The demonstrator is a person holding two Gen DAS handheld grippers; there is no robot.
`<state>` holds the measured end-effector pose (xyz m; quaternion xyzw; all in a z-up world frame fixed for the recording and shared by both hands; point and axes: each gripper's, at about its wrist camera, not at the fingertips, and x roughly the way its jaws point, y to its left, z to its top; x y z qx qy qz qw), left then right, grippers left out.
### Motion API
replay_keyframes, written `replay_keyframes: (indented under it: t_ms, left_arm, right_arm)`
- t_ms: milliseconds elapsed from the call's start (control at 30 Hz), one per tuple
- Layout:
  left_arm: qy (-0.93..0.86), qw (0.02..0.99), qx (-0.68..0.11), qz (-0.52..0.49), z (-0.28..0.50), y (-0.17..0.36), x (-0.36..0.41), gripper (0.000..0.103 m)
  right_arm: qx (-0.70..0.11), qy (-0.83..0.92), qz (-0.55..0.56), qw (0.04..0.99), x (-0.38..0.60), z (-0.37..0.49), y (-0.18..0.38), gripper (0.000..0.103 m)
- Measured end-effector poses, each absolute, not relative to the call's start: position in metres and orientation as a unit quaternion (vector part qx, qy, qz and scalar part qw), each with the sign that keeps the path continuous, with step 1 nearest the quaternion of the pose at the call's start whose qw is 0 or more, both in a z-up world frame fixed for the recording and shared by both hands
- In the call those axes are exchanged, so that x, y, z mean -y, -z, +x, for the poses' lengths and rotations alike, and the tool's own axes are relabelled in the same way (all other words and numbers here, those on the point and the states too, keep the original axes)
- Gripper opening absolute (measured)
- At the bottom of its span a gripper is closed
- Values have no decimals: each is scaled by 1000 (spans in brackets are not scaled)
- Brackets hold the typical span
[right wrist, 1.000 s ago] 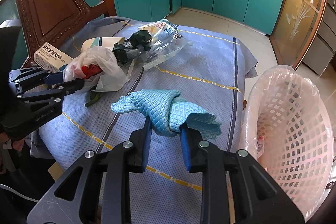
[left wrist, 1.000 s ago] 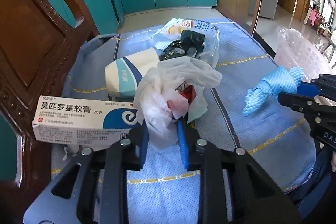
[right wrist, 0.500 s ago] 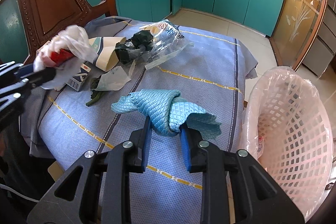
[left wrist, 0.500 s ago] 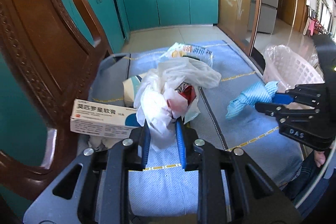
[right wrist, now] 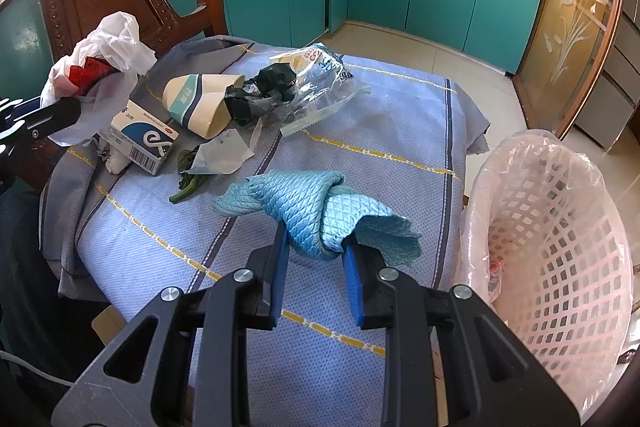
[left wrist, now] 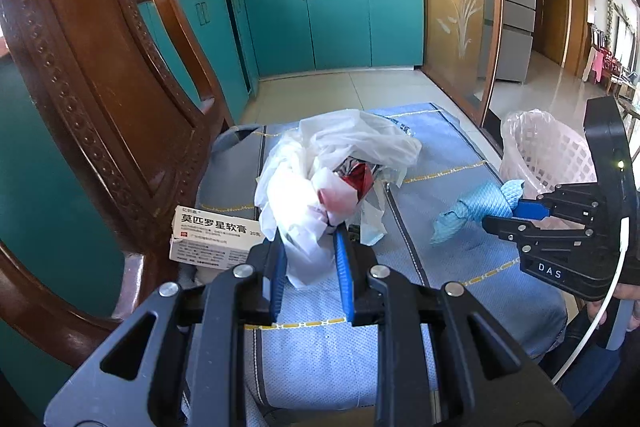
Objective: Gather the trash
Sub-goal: 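Carry the white bag to the basket with the left gripper while the right gripper carries the blue cloth there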
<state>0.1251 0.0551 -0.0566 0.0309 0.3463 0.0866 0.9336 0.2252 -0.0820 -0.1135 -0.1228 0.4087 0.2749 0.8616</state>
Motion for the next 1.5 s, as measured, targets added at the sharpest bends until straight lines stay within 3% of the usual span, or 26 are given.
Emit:
replay_keyframes:
  t_ms: [1067, 1300, 1500]
  left_arm:
    - [-96, 946, -307, 25, 109, 37, -53, 23]
    - [-49, 953, -299, 6, 121, 28, -42, 23]
    - [68, 950, -305, 3, 166, 27, 15, 23]
  right_arm:
    - [-378, -269, -114, 879, 89, 216, 101, 26]
    - [-318, -218, -38, 922, 146, 214, 69, 26]
    - [-289, -104, 13, 951, 225, 207, 58, 26]
